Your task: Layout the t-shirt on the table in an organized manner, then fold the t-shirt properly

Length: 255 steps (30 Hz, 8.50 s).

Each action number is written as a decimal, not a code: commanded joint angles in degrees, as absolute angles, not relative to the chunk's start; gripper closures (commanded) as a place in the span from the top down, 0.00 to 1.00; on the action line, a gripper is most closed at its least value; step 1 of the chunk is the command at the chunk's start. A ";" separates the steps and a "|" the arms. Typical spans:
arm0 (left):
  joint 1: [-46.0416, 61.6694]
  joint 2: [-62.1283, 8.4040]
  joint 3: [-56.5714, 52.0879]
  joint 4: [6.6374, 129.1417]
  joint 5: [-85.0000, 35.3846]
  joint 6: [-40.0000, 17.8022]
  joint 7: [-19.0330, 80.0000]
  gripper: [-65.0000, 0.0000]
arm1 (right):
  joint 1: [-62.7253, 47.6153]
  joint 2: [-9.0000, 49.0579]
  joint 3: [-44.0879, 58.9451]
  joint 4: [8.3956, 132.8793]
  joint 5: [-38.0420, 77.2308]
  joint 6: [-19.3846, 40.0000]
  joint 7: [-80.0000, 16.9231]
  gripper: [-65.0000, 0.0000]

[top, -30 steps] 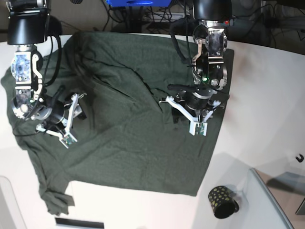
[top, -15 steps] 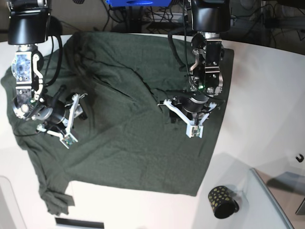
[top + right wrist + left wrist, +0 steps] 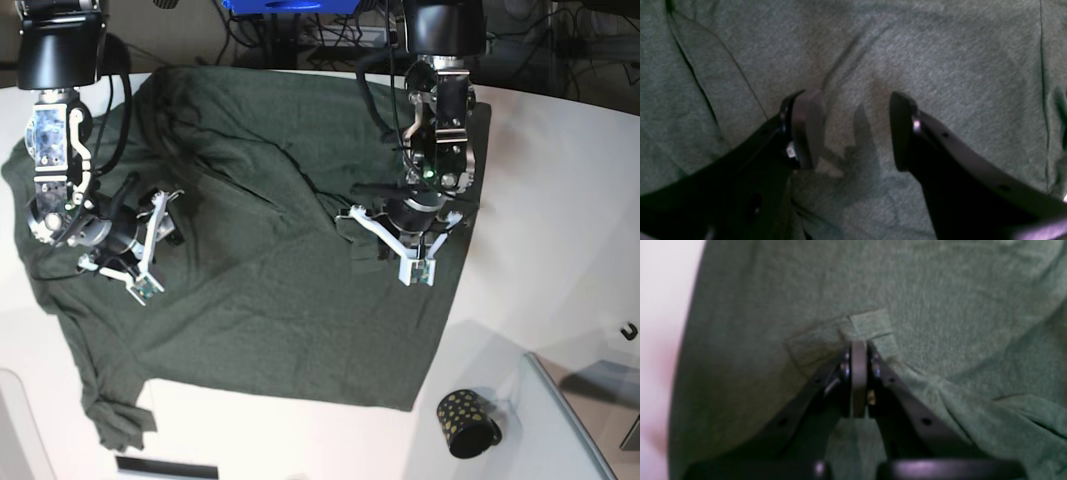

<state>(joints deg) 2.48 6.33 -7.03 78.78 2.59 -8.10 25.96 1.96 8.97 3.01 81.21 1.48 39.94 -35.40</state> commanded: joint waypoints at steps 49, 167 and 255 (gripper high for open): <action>28.35 -3.91 -30.99 98.33 2.07 -8.57 28.70 0.00 | 12.09 -3.91 -21.05 70.02 2.15 40.00 -34.15 0.46; 24.31 -3.91 -31.96 97.80 2.07 -8.57 28.62 0.00 | 3.30 6.90 -10.86 84.97 2.15 35.12 -39.16 0.31; 24.57 -4.26 -32.40 96.04 2.07 -8.66 28.62 0.00 | -3.91 6.73 -6.55 84.44 2.15 34.77 -39.43 0.33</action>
<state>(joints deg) 24.47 -3.68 -32.08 95.24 2.13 -8.97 29.61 -4.67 6.59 -6.63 83.68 1.52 34.98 -40.47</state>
